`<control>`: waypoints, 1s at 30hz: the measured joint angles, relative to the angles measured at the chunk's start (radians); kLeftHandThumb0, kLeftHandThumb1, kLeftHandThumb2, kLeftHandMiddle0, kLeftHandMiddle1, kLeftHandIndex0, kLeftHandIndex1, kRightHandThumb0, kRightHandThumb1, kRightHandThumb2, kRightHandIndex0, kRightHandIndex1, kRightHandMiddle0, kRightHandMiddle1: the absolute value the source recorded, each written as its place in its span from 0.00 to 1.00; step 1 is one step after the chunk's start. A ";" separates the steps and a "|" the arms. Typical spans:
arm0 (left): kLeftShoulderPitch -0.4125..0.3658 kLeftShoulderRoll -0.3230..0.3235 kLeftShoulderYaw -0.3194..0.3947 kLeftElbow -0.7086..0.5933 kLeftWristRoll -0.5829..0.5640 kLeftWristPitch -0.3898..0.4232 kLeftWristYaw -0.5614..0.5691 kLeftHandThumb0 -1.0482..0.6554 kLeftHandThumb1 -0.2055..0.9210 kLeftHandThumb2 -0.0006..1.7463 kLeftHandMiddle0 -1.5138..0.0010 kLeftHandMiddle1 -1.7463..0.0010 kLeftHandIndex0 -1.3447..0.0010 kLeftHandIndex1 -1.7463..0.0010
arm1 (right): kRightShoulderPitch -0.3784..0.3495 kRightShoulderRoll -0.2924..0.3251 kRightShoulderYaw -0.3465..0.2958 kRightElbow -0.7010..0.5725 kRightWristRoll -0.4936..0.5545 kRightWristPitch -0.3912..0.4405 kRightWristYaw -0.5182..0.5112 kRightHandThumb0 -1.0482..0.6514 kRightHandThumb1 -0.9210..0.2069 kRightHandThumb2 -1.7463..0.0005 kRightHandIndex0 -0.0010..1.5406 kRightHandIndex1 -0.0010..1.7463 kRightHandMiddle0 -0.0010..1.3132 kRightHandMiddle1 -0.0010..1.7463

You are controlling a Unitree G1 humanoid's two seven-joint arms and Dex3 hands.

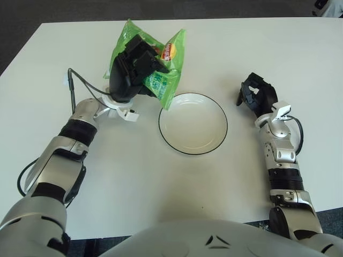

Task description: Put the snack into the plate.

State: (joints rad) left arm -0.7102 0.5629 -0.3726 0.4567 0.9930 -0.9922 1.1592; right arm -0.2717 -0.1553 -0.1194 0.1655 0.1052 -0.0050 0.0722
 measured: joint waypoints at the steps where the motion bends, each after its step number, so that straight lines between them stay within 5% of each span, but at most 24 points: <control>1: 0.006 -0.001 0.004 -0.032 -0.010 0.001 -0.025 0.87 0.55 0.68 0.65 0.00 0.50 0.00 | 0.000 -0.001 0.001 -0.001 0.000 0.000 0.001 0.37 0.00 0.72 0.62 1.00 0.49 0.96; 12: 0.186 -0.049 0.029 -0.375 -0.174 0.029 -0.346 0.87 0.57 0.66 0.66 0.00 0.51 0.00 | 0.000 -0.010 0.008 -0.005 -0.001 0.000 0.007 0.37 0.00 0.72 0.61 1.00 0.50 0.94; 30: 0.253 -0.112 0.146 -0.442 -0.239 0.021 -0.526 0.86 0.58 0.65 0.67 0.00 0.51 0.00 | 0.003 -0.018 0.016 -0.006 -0.005 0.001 0.005 0.37 0.00 0.72 0.61 1.00 0.50 0.93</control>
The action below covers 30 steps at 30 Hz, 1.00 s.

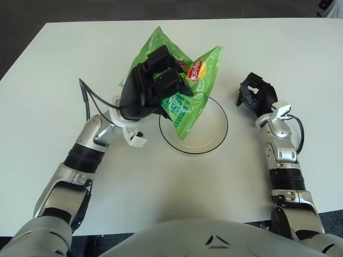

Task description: Put the snack into the plate.

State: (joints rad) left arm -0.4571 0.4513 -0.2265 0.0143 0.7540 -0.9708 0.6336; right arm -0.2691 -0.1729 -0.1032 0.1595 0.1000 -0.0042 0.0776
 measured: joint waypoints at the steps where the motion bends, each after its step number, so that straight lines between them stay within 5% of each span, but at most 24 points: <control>1: 0.001 -0.004 0.004 0.000 0.000 -0.002 -0.006 0.86 0.58 0.65 0.67 0.00 0.51 0.00 | 0.000 0.000 0.001 -0.001 0.000 0.000 0.000 0.37 0.00 0.72 0.61 1.00 0.50 0.93; 30: 0.015 -0.070 0.079 0.002 -0.010 -0.061 -0.108 0.86 0.58 0.65 0.67 0.00 0.51 0.00 | 0.003 -0.002 0.008 -0.007 0.000 0.000 -0.004 0.37 0.00 0.72 0.61 1.00 0.50 0.93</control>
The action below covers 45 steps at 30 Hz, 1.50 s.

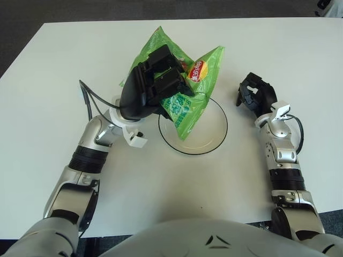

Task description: Put the snack into the plate.

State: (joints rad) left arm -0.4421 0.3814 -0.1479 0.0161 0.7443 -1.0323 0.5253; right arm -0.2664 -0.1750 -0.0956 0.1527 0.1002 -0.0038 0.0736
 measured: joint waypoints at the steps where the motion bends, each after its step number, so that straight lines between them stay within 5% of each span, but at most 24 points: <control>1: 0.000 -0.001 0.002 0.001 0.000 -0.002 -0.003 0.86 0.58 0.65 0.67 0.00 0.51 0.00 | 0.000 0.000 0.000 0.000 0.000 0.000 0.000 0.37 0.00 0.72 0.61 1.00 0.50 0.93; 5: 0.000 -0.008 0.009 0.003 -0.002 -0.003 -0.013 0.86 0.58 0.65 0.67 0.00 0.51 0.00 | 0.001 0.000 0.001 -0.001 0.000 0.000 0.000 0.37 0.00 0.72 0.61 1.00 0.50 0.93; 7: -0.021 -0.014 0.003 0.049 0.008 -0.024 0.010 0.74 0.56 0.64 0.66 0.00 0.51 0.13 | 0.002 -0.006 0.000 -0.009 -0.001 0.000 -0.002 0.37 0.00 0.72 0.59 0.99 0.51 0.87; 11: -0.102 -0.014 -0.038 0.219 0.000 -0.094 0.017 0.64 0.41 0.77 0.57 0.00 0.60 0.06 | -0.006 -0.022 0.007 -0.029 -0.005 -0.006 -0.002 0.36 0.00 0.72 0.58 0.97 0.52 0.81; 16: -0.206 -0.020 -0.101 0.441 -0.054 -0.163 -0.052 0.62 0.49 0.72 0.59 0.05 0.70 0.01 | 0.000 -0.029 0.019 -0.038 -0.015 -0.004 -0.002 0.36 0.00 0.72 0.57 0.95 0.52 0.79; 25: -0.378 -0.036 -0.217 0.816 -0.203 -0.264 -0.269 0.61 0.53 0.69 0.67 0.01 0.68 0.03 | 0.010 -0.037 0.050 -0.038 -0.044 0.000 -0.007 0.36 0.00 0.73 0.57 0.94 0.52 0.78; 34: -0.445 -0.026 -0.262 0.899 -0.381 -0.286 -0.509 0.61 0.79 0.36 0.66 0.11 0.61 0.27 | 0.011 -0.041 0.059 -0.038 -0.044 0.000 -0.012 0.36 0.00 0.73 0.57 0.94 0.52 0.77; 45: -0.450 -0.026 -0.269 0.900 -0.534 -0.284 -0.712 0.61 0.95 0.15 0.61 0.23 0.61 0.29 | 0.011 -0.042 0.062 -0.038 -0.045 0.000 -0.016 0.36 0.00 0.73 0.58 0.93 0.51 0.76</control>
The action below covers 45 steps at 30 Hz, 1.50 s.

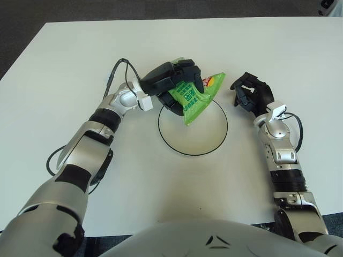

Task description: Put the snack into the plate.

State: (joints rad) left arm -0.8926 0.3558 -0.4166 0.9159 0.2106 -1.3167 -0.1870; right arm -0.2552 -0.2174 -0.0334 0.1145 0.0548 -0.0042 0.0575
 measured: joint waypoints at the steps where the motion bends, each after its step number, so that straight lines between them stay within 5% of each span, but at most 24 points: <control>1: 0.000 -0.001 0.001 0.000 -0.010 0.000 -0.014 0.61 0.96 0.14 0.61 0.23 0.61 0.29 | 0.000 0.000 0.000 0.000 0.000 0.000 0.000 0.36 0.00 0.73 0.58 0.93 0.51 0.76; 7: 0.000 -0.012 0.008 -0.002 -0.053 -0.004 -0.074 0.61 0.96 0.13 0.62 0.18 0.58 0.35 | 0.000 -0.002 0.002 0.000 0.000 0.000 -0.002 0.36 0.00 0.73 0.58 0.93 0.51 0.76; 12: 0.003 -0.033 0.083 -0.025 0.045 -0.079 -0.051 0.61 0.72 0.43 0.65 0.06 0.60 0.27 | 0.000 -0.003 0.005 -0.002 0.000 0.000 -0.008 0.36 0.00 0.73 0.58 0.93 0.52 0.76; 21: 0.017 -0.079 0.229 -0.114 0.227 -0.202 -0.011 0.61 0.58 0.60 0.64 0.01 0.63 0.18 | 0.001 -0.005 0.011 -0.003 -0.001 0.001 -0.013 0.36 0.00 0.73 0.57 0.94 0.51 0.79; 41: 0.019 -0.111 0.390 -0.235 0.512 -0.288 0.052 0.61 0.55 0.64 0.62 0.04 0.66 0.12 | 0.001 -0.010 0.014 -0.004 0.005 0.003 -0.009 0.37 0.00 0.74 0.56 0.97 0.51 0.78; 43: 0.021 -0.113 0.404 -0.258 0.542 -0.288 0.071 0.61 0.57 0.61 0.60 0.08 0.68 0.10 | 0.001 -0.010 0.014 -0.004 0.006 0.004 -0.008 0.37 0.00 0.75 0.55 0.96 0.51 0.78; 44: 0.022 -0.114 0.410 -0.269 0.554 -0.288 0.078 0.61 0.70 0.43 0.56 0.30 0.65 0.09 | 0.001 -0.010 0.014 -0.004 0.006 0.004 -0.008 0.37 0.00 0.75 0.54 0.96 0.51 0.77; 45: 0.029 -0.118 0.420 -0.300 0.590 -0.292 0.094 0.61 0.70 0.43 0.56 0.30 0.65 0.09 | 0.000 -0.010 0.014 -0.004 0.006 0.004 -0.008 0.37 0.00 0.75 0.54 0.96 0.51 0.77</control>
State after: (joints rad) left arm -0.8638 0.2374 0.0035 0.6161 0.8004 -1.6085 -0.0927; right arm -0.2547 -0.2279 -0.0196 0.1103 0.0610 0.0000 0.0496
